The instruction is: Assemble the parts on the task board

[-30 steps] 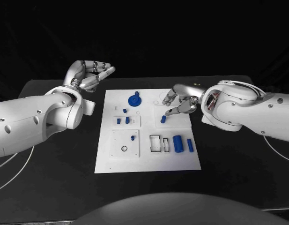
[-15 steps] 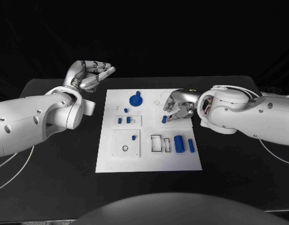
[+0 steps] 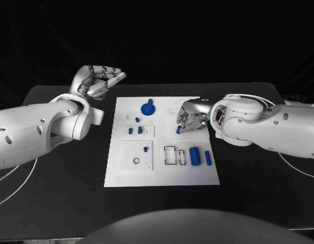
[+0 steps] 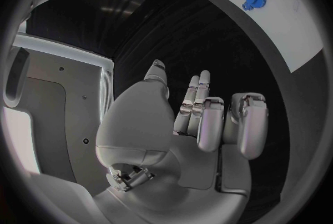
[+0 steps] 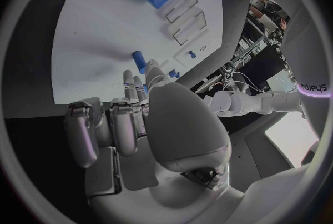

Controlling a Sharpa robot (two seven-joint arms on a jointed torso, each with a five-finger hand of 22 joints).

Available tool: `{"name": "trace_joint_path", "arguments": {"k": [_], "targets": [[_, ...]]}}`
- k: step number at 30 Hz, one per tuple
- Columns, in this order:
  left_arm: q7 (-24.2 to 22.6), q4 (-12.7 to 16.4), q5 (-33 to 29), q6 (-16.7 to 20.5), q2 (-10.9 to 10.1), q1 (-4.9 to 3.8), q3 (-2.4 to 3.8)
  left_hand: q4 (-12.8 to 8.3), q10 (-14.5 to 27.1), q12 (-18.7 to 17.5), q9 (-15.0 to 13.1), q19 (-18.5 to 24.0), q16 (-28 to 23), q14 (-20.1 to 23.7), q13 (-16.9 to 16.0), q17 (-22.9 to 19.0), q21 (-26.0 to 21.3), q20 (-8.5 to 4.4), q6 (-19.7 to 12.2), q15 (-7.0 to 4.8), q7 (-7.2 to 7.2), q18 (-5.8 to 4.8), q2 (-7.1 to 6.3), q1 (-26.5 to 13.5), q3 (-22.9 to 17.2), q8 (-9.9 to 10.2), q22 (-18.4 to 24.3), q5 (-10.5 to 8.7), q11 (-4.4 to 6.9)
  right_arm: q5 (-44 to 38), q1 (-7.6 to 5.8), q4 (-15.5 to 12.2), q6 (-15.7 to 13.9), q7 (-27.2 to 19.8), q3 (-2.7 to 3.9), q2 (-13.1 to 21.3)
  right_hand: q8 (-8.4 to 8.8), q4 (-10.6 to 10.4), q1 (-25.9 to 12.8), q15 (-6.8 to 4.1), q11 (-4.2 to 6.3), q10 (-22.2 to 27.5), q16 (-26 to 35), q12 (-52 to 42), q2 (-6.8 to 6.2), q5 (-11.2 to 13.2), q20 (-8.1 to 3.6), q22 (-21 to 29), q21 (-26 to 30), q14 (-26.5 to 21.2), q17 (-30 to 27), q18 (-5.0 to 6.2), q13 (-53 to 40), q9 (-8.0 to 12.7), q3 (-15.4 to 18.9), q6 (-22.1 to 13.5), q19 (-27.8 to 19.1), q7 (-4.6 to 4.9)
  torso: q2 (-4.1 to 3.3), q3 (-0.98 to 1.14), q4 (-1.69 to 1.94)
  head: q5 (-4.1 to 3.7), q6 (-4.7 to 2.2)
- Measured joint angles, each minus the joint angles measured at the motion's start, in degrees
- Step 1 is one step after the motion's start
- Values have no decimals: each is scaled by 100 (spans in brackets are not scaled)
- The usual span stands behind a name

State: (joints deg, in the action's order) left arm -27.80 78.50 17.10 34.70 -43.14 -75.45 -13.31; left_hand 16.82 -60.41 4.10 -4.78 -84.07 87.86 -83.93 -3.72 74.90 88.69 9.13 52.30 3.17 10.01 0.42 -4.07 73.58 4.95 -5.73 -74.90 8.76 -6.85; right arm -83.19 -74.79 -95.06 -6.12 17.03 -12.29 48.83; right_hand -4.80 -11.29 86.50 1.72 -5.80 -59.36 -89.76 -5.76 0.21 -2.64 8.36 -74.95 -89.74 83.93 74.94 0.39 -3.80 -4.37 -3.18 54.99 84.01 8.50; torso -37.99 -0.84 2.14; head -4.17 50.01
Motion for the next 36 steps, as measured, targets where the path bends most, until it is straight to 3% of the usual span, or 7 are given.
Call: {"name": "trace_joint_path", "arguments": {"k": [16,30,36], "targets": [[-1,1,0,0,-20,0,0,0,0,0,6,0,0,0,0,0,0,0,0,0,0,0,30,31,0,0,0,0,0,-85,76,129,105,121,-2,-164,-27,39,91,-41,62,-143,0,1,90,0,-57,1,0,-1,-1,0,9,-5,-40,131,-4,-50,-2,3,-3,30,0],[-1,3,0,0,-23,0,0,0,0,0,5,0,0,0,0,0,0,0,0,0,0,0,30,30,0,0,0,0,0,-109,78,132,126,148,2,-162,-188,-35,228,-164,201,-599,0,-43,226,2,-171,2,0,0,-2,0,14,-40,-225,584,-11,-212,-5,-1,-1,31,-1],[-1,3,0,1,-26,0,0,0,0,0,5,0,0,0,0,5,0,0,0,0,0,0,30,30,0,0,0,0,0,-116,76,132,111,148,3,-156,-209,-44,281,-205,216,-664,0,-42,277,21,-212,2,0,-1,-2,0,22,-45,-300,636,-11,-228,-4,-2,-1,39,-1]]}}
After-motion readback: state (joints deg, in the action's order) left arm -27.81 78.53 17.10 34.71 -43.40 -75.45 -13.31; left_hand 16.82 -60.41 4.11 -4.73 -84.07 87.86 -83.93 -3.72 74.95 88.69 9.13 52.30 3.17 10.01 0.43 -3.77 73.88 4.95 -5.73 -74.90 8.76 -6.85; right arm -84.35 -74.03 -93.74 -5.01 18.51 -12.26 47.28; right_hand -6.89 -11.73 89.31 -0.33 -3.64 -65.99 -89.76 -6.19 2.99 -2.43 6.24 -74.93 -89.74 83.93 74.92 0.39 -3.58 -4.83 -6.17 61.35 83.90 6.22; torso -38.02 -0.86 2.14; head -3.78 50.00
